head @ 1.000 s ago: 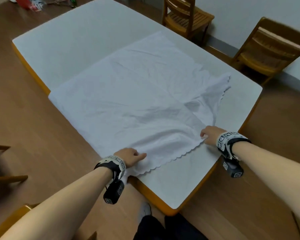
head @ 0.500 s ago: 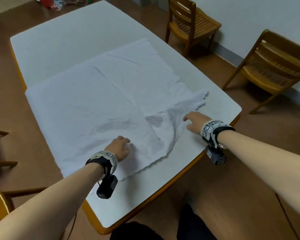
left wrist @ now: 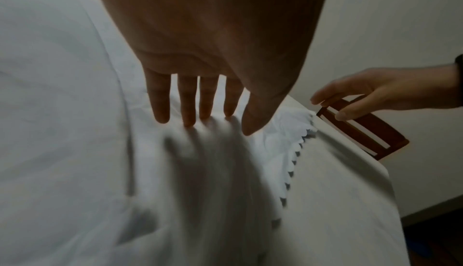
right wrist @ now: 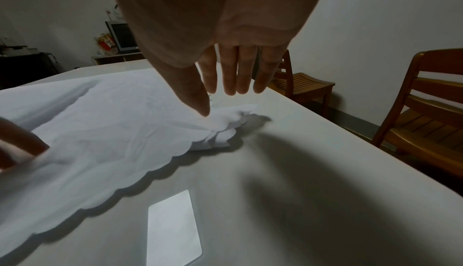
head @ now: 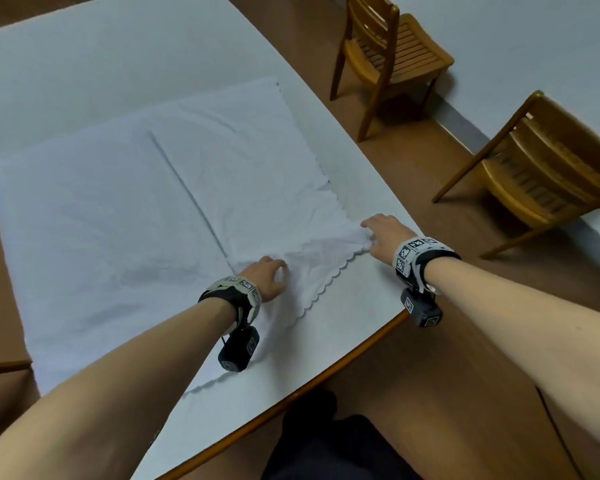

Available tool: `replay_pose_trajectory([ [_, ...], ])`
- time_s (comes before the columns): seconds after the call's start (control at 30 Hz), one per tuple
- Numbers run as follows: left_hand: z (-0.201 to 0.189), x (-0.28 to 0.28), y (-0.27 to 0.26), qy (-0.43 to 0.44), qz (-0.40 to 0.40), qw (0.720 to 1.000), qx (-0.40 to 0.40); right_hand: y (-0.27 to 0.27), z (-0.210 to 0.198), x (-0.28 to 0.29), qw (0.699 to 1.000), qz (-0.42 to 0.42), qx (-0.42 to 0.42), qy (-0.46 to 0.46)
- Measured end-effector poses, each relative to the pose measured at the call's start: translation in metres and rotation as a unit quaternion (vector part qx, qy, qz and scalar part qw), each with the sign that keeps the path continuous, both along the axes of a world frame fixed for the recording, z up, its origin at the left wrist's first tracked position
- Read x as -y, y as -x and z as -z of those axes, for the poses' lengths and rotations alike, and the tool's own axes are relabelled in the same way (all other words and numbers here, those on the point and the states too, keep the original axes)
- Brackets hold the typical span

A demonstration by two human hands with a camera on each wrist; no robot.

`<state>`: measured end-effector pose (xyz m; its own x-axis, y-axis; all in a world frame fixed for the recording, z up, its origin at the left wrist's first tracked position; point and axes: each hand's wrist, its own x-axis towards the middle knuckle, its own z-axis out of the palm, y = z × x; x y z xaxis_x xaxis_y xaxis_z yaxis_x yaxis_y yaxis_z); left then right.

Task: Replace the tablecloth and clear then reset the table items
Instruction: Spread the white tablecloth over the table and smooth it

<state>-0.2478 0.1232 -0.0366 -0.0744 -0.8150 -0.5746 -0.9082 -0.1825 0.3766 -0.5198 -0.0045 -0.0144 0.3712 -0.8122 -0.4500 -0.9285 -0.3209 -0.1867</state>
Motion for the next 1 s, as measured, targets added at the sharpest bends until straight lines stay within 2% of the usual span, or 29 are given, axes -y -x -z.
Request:
replay_pose_trajectory([
  [0.27, 0.018, 0.011, 0.021, -0.023, 0.003, 0.998, 0.060, -0.002, 0.022, 0.043, 0.994, -0.097, -0.043, -0.038],
  [0.37, 0.023, 0.014, 0.029, -0.023, -0.007, 0.996, 0.090, -0.002, 0.033, 0.056, 0.991, -0.121, -0.027, -0.048],
  [0.5, 0.028, 0.023, 0.053, -0.057, -0.050, 0.991, 0.111, 0.005, 0.042, 0.079, 0.974, -0.219, -0.010, -0.049],
  [0.67, 0.025, 0.047, 0.102, -0.082, -0.114, 0.982, 0.126, 0.036, 0.037, 0.128, 0.956, -0.290, 0.015, -0.035],
  [0.77, 0.023, 0.060, 0.146, -0.089, -0.130, 0.980, 0.124, 0.070, 0.038, 0.152, 0.952, -0.301, -0.004, -0.048],
  [1.0, 0.020, 0.081, 0.241, -0.087, -0.128, 0.983, 0.103, 0.151, 0.025, 0.180, 0.958, -0.262, -0.042, -0.111],
])
